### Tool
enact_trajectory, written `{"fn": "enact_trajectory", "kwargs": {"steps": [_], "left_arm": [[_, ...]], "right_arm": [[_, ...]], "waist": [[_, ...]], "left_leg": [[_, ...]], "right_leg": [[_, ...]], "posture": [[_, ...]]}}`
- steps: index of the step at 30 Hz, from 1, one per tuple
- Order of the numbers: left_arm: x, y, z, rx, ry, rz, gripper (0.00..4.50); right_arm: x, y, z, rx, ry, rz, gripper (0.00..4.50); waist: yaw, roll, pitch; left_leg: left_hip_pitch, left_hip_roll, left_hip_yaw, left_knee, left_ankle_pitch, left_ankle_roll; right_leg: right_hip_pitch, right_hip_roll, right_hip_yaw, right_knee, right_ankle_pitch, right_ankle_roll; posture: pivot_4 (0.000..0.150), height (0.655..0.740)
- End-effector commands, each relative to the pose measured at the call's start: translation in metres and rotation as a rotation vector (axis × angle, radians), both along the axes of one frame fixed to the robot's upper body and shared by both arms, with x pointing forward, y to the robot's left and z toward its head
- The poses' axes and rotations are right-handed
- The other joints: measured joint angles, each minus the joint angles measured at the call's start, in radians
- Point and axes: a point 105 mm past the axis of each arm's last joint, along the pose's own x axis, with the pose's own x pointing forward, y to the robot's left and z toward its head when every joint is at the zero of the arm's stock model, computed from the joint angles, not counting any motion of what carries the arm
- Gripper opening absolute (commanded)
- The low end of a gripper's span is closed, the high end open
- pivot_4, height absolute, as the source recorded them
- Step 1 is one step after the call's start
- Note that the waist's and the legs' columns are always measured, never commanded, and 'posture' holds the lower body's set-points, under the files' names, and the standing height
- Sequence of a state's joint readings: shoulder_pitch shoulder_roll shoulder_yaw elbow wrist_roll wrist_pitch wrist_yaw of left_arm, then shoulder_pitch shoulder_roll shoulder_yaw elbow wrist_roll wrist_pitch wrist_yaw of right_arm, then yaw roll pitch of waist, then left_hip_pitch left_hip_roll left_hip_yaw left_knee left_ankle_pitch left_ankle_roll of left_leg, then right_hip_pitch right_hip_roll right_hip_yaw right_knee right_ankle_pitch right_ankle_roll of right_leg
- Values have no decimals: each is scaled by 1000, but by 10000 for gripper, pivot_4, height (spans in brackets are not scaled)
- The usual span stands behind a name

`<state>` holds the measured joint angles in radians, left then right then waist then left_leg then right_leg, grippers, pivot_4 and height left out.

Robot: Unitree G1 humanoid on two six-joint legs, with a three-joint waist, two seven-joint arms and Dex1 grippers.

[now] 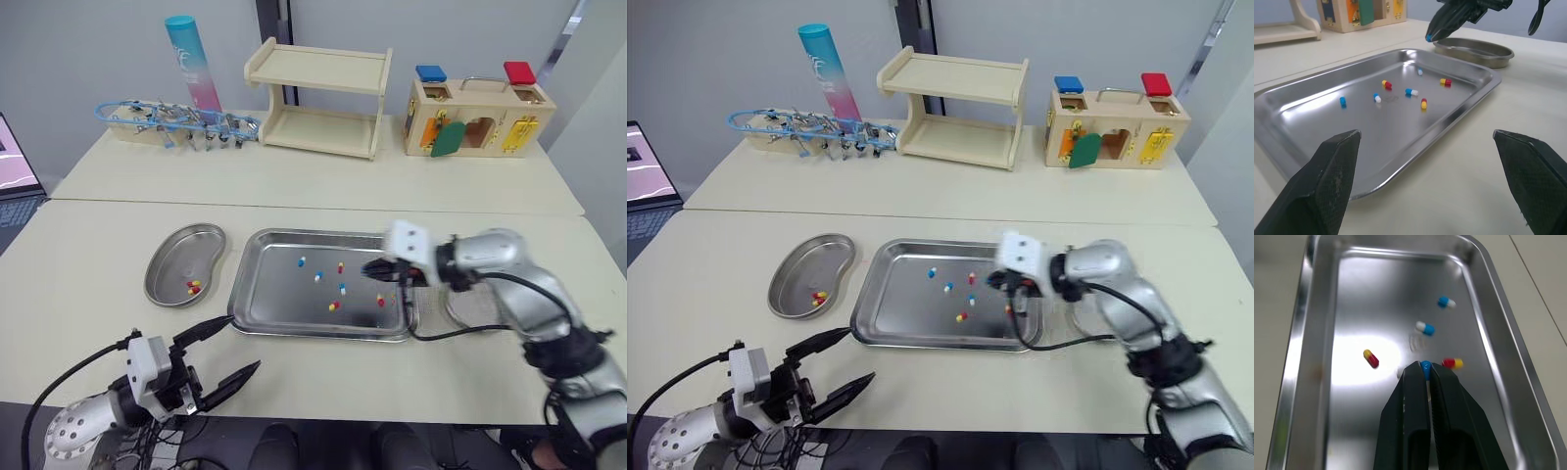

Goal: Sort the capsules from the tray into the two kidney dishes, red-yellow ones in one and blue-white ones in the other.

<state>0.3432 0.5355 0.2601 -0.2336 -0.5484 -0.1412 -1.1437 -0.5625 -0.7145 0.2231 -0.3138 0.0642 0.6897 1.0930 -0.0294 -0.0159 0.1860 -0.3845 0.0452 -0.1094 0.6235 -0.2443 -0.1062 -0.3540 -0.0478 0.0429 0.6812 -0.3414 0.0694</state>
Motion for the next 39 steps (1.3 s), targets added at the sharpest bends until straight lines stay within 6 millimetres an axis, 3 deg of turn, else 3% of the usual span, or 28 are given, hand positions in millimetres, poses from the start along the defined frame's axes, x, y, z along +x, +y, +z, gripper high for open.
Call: {"fn": "enact_trajectory", "kwargs": {"steps": [1, 3, 6, 9, 14, 20, 25, 32, 39], "left_arm": [[0, -8, 9, 3, -46, -56, 45000], [0, -10, 10, 1, -49, -73, 45000], [0, -20, 14, -19, -55, -116, 45000], [-1, -26, 17, -24, -69, -151, 45000], [0, -30, 20, -29, -75, -171, 45000], [-1, -31, 19, -32, -73, -174, 45000], [-1, -28, 21, -41, -78, -150, 45000], [5, -1, 25, -9, -61, 15, 45000], [7, 22, 31, 46, -45, 93, 45000]], "right_arm": [[2, -49, 17, -41, -58, -154, 120], [2, -68, 16, -71, -59, -209, 120], [1, -111, 3, -158, -39, -347, 120], [1, -127, -11, -193, -16, -410, 120], [1, -129, -19, -179, 9, -450, 120], [3, -132, -17, -184, -15, -455, 15500], [2, -132, -6, -158, -53, -417, 31060], [-26, -126, -5, -72, -71, -251, 31060], [-49, -141, -3, 13, -125, -188, 31060]], "waist": [[0, 0, 0], [-6, 0, 0], [-9, 0, 0], [-10, 0, 0], [-12, 0, 1], [-9, 0, 1], [-9, 0, 1], [-2, 0, 1], [-3, 0, 1]], "left_leg": [[0, 0, 0, 0, 0, 0], [0, 0, 1, 0, 0, 0], [1, 0, 1, 0, 0, 0], [1, 0, 2, 0, 0, 0], [1, 0, 2, 0, 0, 0], [1, 0, 2, 0, 0, 0], [1, 0, 2, 0, 0, 0], [0, 0, 2, 0, 0, 0], [2, 0, 2, 0, 0, 0]], "right_leg": [[0, 0, 0, 0, 0, 0], [0, 0, 1, -1, 0, 0], [1, 0, 1, 0, 0, 0], [1, 0, 2, 0, 0, 0], [1, 0, 2, 0, 0, 0], [1, 0, 2, 0, 0, 0], [1, 0, 2, 0, 0, 0], [1, 0, 2, -1, 0, 0], [3, 0, 2, -1, 0, 1]], "posture": [[1500, 7400], [1500, 7400], [1500, 7400], [1500, 7400], [1500, 7400], [1500, 7400], [1500, 7400], [1500, 7400], [1500, 7400]]}}
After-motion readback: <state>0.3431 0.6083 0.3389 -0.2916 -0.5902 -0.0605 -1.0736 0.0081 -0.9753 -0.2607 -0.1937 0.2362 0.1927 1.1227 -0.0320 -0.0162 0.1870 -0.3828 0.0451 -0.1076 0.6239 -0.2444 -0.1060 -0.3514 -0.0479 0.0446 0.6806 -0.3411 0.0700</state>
